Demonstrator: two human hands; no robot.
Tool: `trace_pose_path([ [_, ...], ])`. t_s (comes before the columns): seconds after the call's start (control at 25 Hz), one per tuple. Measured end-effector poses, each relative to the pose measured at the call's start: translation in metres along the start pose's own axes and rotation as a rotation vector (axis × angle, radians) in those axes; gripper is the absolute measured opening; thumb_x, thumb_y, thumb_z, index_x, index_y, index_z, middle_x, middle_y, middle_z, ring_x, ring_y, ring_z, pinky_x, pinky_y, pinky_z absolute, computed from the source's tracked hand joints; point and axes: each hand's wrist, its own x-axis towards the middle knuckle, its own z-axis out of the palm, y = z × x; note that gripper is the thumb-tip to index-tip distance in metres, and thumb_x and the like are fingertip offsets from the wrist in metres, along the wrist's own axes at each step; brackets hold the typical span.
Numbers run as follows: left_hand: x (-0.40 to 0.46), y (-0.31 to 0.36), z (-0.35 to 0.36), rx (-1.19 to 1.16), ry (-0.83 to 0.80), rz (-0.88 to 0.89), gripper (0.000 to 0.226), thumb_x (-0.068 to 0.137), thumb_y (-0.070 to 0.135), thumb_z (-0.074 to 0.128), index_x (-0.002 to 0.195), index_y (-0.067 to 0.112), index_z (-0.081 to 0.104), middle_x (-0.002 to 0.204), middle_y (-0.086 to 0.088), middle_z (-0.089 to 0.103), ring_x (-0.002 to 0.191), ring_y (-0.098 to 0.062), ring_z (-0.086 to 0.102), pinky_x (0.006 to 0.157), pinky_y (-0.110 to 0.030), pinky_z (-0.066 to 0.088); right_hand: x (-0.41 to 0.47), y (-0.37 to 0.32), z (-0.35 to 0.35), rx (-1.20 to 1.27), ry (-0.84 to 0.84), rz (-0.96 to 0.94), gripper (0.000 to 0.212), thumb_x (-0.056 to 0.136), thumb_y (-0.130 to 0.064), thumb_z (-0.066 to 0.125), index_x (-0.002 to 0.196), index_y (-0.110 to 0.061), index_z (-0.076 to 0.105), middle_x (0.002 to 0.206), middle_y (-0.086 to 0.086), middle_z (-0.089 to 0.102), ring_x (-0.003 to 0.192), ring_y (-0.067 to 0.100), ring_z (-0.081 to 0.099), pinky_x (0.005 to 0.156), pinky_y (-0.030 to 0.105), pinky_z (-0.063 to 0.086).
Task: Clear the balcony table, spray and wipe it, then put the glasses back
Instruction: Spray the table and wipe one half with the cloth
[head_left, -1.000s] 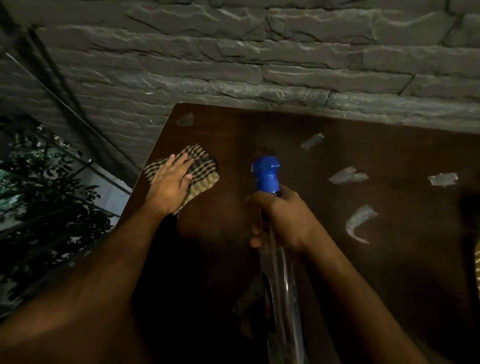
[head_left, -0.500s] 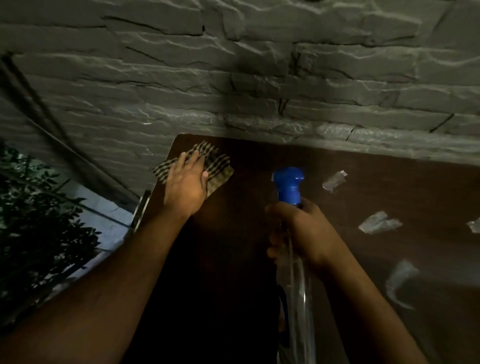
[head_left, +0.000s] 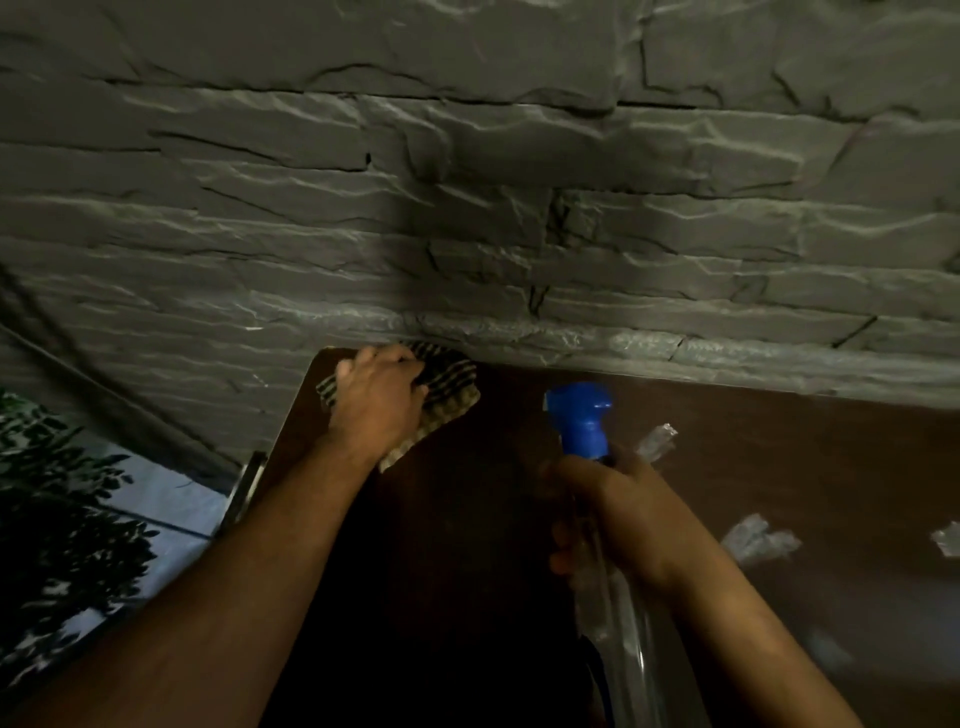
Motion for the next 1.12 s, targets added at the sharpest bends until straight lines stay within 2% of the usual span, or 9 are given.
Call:
trace_pose_path([
  [0.2,0.007,0.009,0.002,-0.228,-0.015,-0.109,0.044,0.089,0.032,0.054,0.127,0.012,0.057,0.132,-0.007,0.052,0.121,-0.026,0.044,0.102,-0.040,0.038,0.017,-0.003,0.003,-0.038,0.042,0.044,0.018,0.086,-0.017,0.065,0.096,-0.004,0.057,0.056,0.012,0.056,0.053,0.029,0.055,0.059,0.043,0.054],
  [0.4,0.000,0.021,0.008,-0.165,0.083,-0.221,0.060,0.087,0.064,0.046,0.121,0.015,0.059,0.126,-0.007,0.055,0.116,-0.028,0.046,0.096,-0.042,0.037,0.022,-0.012,0.007,-0.017,0.001,0.077,0.027,0.085,-0.016,0.067,0.104,0.002,0.057,0.061,0.012,0.056,0.050,0.023,0.054,0.056,0.040,0.054],
  [0.56,-0.002,0.025,0.010,-0.134,0.022,-0.225,0.054,0.089,0.059,0.048,0.119,0.015,0.059,0.128,-0.013,0.053,0.120,-0.034,0.043,0.099,-0.045,0.034,0.020,-0.012,0.004,-0.013,0.055,0.142,0.033,0.084,-0.019,0.068,0.108,0.002,0.058,0.068,0.016,0.058,0.054,0.025,0.056,0.069,0.051,0.057],
  [0.68,0.002,0.027,0.008,-0.143,0.030,-0.292,0.046,0.091,0.051,0.050,0.119,0.016,0.061,0.128,-0.012,0.054,0.119,-0.034,0.043,0.098,-0.043,0.033,0.013,-0.010,-0.003,-0.008,0.031,0.120,0.034,0.087,-0.019,0.065,0.114,-0.002,0.055,0.079,0.015,0.057,0.058,0.022,0.057,0.059,0.040,0.057],
  [0.76,-0.006,0.056,0.016,-0.157,0.045,-0.170,0.046,0.091,0.049,0.048,0.119,0.016,0.062,0.129,-0.009,0.056,0.117,-0.032,0.046,0.096,-0.041,0.034,0.012,-0.006,-0.006,-0.017,0.038,0.089,0.027,0.088,-0.019,0.063,0.110,-0.004,0.056,0.076,0.014,0.056,0.057,0.021,0.056,0.053,0.035,0.056],
  [0.88,-0.025,0.080,0.032,-0.184,-0.049,0.275,0.055,0.087,0.052,0.033,0.119,0.021,0.064,0.128,0.002,0.059,0.118,-0.025,0.049,0.098,-0.042,0.038,0.013,0.003,-0.010,0.004,0.047,0.085,0.020,0.086,-0.020,0.065,0.098,-0.006,0.059,0.066,0.011,0.057,0.052,0.020,0.057,0.053,0.037,0.056],
  [0.92,-0.018,0.072,0.031,-0.177,-0.022,0.289,0.053,0.088,0.051,0.034,0.119,0.022,0.065,0.128,0.004,0.060,0.118,-0.024,0.051,0.098,-0.043,0.039,0.013,0.008,-0.012,0.011,0.033,0.090,0.020,0.086,-0.019,0.065,0.099,-0.007,0.058,0.065,0.010,0.056,0.052,0.020,0.057,0.053,0.037,0.056],
  [1.04,-0.003,0.071,0.033,-0.206,0.082,0.008,0.038,0.092,0.038,0.051,0.119,0.015,0.065,0.127,-0.002,0.062,0.116,-0.027,0.053,0.099,-0.042,0.038,0.007,0.014,-0.025,0.047,0.040,0.076,0.023,0.084,-0.016,0.065,0.103,-0.007,0.055,0.064,0.009,0.054,0.051,0.020,0.055,0.054,0.038,0.055],
  [1.12,-0.017,0.096,0.042,-0.233,0.049,0.193,0.034,0.091,0.031,0.055,0.118,0.012,0.066,0.126,-0.003,0.062,0.117,-0.027,0.053,0.100,-0.043,0.038,0.000,0.013,-0.029,0.031,0.027,0.061,0.018,0.084,-0.015,0.065,0.099,-0.008,0.057,0.064,0.010,0.055,0.052,0.021,0.056,0.055,0.039,0.055],
])
